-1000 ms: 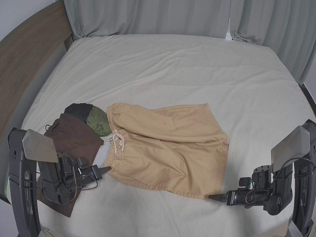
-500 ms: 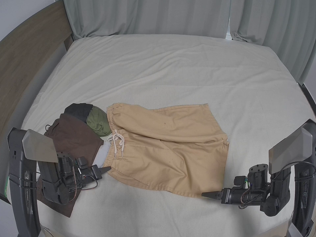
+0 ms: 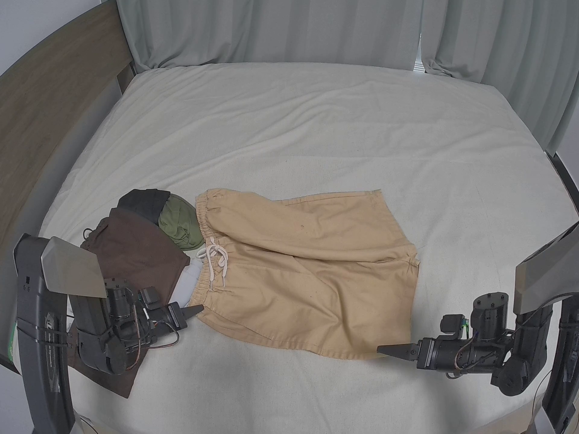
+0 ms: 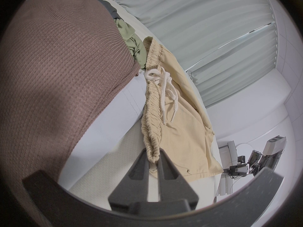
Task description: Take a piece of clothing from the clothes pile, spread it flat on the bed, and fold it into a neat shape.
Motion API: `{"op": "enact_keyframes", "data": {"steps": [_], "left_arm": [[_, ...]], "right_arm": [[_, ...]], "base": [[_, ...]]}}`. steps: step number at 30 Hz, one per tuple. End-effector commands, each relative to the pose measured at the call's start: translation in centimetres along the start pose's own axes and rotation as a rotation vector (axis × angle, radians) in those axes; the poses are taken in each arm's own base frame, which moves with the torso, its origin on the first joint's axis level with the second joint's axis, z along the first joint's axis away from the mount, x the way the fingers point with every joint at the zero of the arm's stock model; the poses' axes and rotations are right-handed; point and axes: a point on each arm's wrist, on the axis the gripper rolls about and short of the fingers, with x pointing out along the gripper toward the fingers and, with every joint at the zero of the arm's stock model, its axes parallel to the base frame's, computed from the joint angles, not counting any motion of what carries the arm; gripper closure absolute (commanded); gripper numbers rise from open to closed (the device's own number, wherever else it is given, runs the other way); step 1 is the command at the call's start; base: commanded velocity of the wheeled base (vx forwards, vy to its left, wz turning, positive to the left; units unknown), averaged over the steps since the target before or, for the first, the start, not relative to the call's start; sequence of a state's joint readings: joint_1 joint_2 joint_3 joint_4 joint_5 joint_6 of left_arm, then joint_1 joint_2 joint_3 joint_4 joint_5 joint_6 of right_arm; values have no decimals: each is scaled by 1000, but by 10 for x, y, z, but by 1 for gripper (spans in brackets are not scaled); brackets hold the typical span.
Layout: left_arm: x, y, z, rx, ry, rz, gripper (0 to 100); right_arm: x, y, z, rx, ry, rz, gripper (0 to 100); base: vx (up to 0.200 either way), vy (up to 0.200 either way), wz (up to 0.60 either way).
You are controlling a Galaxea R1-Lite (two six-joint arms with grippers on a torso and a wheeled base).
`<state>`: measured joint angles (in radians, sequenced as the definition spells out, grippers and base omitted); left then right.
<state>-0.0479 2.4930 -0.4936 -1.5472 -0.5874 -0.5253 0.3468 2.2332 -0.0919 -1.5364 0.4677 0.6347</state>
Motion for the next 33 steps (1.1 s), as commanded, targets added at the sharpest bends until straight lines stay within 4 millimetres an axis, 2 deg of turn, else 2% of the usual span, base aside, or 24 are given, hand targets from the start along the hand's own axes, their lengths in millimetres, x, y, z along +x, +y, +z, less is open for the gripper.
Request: {"op": "enact_keyframes", "data": {"steps": [1, 23, 24, 33], "left_arm": [[0, 0, 0, 1, 1, -1, 100], [1, 0, 0, 1, 1, -1, 100], [1, 0, 0, 1, 1, -1, 100], [0, 1, 0, 0, 0, 0, 100]], "right_arm": [[-10, 6, 1, -10, -8, 25, 0], [-1, -3, 4, 9, -9, 10, 0], [0, -3, 4, 9, -9, 10, 100], [3, -9, 1, 24, 7, -10, 100]], "base": [[0, 0, 0], [0, 0, 0], [0, 0, 0], [0, 0, 0]]}}
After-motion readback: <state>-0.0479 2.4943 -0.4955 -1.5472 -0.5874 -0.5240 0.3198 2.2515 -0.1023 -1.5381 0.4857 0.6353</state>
